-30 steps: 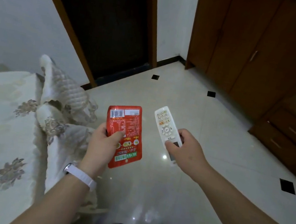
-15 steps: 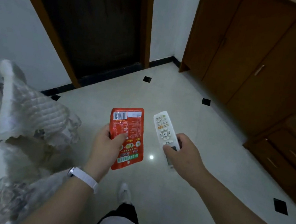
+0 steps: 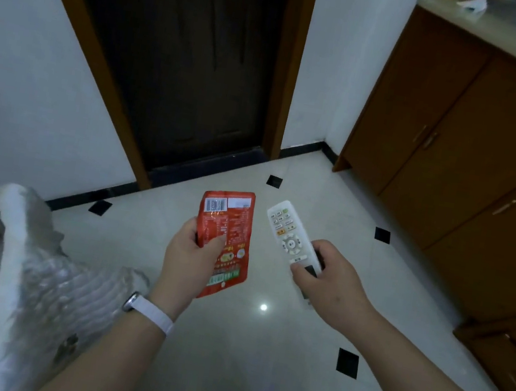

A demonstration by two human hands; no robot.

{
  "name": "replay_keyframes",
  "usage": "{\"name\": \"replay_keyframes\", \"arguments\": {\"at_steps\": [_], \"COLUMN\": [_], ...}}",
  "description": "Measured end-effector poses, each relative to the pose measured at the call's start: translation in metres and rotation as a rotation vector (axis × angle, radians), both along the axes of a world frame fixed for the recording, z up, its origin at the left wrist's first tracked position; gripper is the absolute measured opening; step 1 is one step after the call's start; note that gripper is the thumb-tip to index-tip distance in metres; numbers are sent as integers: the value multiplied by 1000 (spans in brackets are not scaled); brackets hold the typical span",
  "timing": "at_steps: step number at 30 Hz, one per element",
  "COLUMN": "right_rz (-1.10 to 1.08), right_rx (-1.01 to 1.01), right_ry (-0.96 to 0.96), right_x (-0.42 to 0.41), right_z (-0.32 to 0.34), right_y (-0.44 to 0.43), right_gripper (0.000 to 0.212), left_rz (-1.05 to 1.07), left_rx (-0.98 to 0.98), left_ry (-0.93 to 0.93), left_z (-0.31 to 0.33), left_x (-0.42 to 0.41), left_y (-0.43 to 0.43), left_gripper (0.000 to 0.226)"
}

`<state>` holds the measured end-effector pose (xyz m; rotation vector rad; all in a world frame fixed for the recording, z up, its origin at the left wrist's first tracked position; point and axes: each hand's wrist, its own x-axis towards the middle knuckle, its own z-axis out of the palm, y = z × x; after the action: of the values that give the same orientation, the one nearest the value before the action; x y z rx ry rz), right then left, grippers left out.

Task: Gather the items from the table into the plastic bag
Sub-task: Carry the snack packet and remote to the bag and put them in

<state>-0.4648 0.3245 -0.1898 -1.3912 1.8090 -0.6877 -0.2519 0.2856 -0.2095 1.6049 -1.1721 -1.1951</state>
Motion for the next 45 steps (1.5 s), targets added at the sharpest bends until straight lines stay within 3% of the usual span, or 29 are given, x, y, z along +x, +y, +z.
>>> {"name": "replay_keyframes", "arguments": {"at_steps": [9,17,23,32,41,45], "right_rz": [-26,116,215,507,708,777], "right_rx": [46,68,43,91,68,26], "right_ry": [-96,-213,-243,-170,37,17], "right_x": [-10,-9,21,157,330,421], "right_z": [-34,-40,-28,-37,-27,-7], "right_y": [-158,-335,-444,-520,-599,-629], "right_gripper": [14,15,18,19,21,26], "left_rz": [97,261,412,641,765,785], "left_rx": [106,106,96,86,103,57], "left_ry": [-41,-100,-107,-9,144,171], "left_z": [-22,4,14,-1,-28,-18], "left_x": [2,6,36,135,294,376], "left_y": [-125,-255,-305,-358,-425,-455], "left_gripper": [20,24,26,28,22,23]}}
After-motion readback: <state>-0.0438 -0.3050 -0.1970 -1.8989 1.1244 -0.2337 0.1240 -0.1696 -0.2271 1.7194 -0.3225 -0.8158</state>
